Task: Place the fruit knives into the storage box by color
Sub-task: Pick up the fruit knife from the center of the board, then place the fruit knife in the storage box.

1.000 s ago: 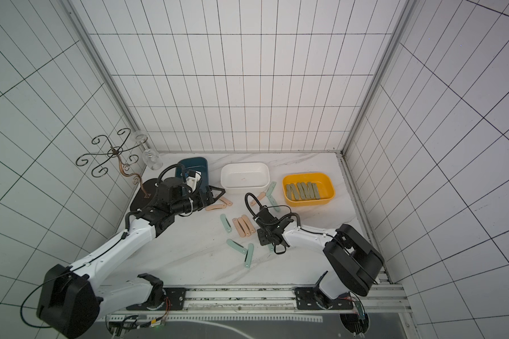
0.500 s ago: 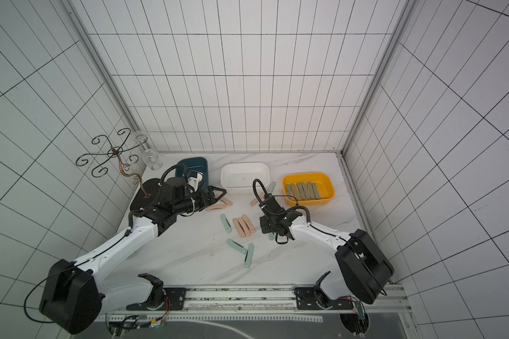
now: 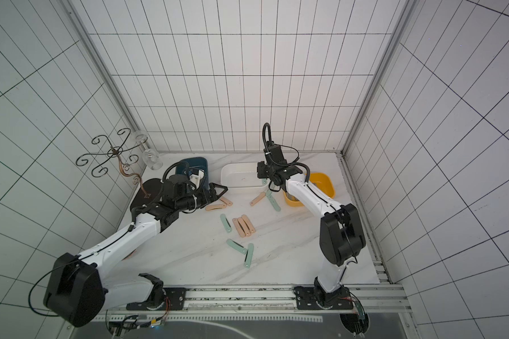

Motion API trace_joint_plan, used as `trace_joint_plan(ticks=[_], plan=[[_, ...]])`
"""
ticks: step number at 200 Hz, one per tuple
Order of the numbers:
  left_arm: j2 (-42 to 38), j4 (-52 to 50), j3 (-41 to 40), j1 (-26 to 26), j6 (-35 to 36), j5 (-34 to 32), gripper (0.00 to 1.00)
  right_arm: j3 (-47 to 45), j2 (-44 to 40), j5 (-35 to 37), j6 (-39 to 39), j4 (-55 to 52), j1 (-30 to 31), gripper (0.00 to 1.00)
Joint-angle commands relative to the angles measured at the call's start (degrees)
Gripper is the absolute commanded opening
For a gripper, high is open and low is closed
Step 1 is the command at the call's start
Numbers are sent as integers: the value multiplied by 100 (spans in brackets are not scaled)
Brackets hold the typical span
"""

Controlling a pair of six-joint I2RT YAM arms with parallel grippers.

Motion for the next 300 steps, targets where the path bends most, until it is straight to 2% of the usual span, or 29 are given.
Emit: trace_joint_plan(ticks=[1, 67, 218, 267, 300], plan=[[123, 141, 214, -15, 66, -60, 97, 1026, 571, -147, -101, 13, -157, 19], [211, 90, 286, -40, 88, -53, 97, 1607, 1718, -427, 59, 515, -337, 19], [220, -42, 409, -50, 132, -17, 97, 1594, 2580, -594, -91, 955, -350, 26], [178, -68, 409, -50, 140, -23, 97, 1744, 2619, -619, -133, 873, -350, 45], [112, -94, 418, -50, 140, -33, 97, 1974, 2417, -950, -153, 730, -342, 48]])
